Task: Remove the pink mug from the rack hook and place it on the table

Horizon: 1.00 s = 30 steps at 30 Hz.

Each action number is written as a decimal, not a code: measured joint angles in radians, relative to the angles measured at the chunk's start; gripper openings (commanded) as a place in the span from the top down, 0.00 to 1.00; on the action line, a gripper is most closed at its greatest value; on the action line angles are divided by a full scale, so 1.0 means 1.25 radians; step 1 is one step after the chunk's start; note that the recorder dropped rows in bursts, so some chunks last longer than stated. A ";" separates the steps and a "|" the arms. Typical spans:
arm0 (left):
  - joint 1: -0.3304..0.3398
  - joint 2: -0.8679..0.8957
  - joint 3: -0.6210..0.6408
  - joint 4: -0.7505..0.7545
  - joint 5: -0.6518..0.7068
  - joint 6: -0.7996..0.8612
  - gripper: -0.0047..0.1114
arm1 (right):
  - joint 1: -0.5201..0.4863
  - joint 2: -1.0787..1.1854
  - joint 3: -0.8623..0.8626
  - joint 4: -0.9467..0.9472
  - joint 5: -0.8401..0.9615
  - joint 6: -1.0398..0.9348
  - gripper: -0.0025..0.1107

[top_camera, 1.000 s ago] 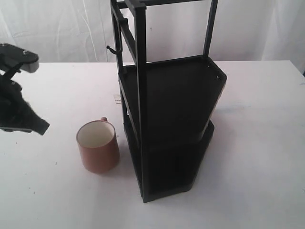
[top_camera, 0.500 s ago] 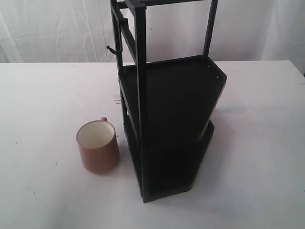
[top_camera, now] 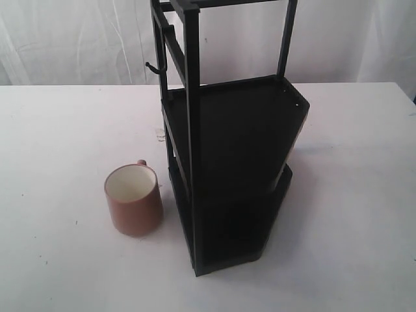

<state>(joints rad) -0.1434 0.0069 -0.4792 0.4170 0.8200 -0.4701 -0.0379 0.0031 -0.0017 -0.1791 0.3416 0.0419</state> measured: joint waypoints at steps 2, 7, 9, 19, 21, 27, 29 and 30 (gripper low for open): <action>0.000 0.000 0.000 -0.002 0.000 0.000 0.96 | 0.000 0.000 0.000 0.000 0.000 0.000 0.98; 0.000 0.000 0.000 -0.002 0.000 0.000 0.96 | 0.000 0.000 0.000 0.000 0.000 0.000 0.98; 0.000 0.000 0.000 -0.004 0.000 0.000 0.96 | 0.000 0.000 0.000 0.000 0.000 0.000 0.98; 0.157 0.000 0.126 -0.318 -0.221 0.007 0.96 | 0.000 0.000 0.000 0.000 0.000 0.000 0.98; 0.190 0.000 0.146 -0.323 -0.249 0.013 0.96 | 0.000 0.000 0.000 0.000 0.000 0.000 0.98; 0.198 0.000 0.161 -0.257 -0.268 0.032 0.96 | 0.000 0.000 0.000 0.000 0.000 0.000 0.98; 0.198 0.000 0.213 -0.191 -0.295 0.099 0.96 | 0.000 0.000 0.000 0.000 0.000 0.000 0.98; 0.198 0.000 0.253 -0.194 -0.316 0.151 0.96 | 0.000 0.000 0.000 0.000 0.000 0.000 0.98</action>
<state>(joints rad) 0.1045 0.0069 -0.1635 0.1748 0.4254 -0.2816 -0.0379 0.0031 -0.0017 -0.1791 0.3416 0.0419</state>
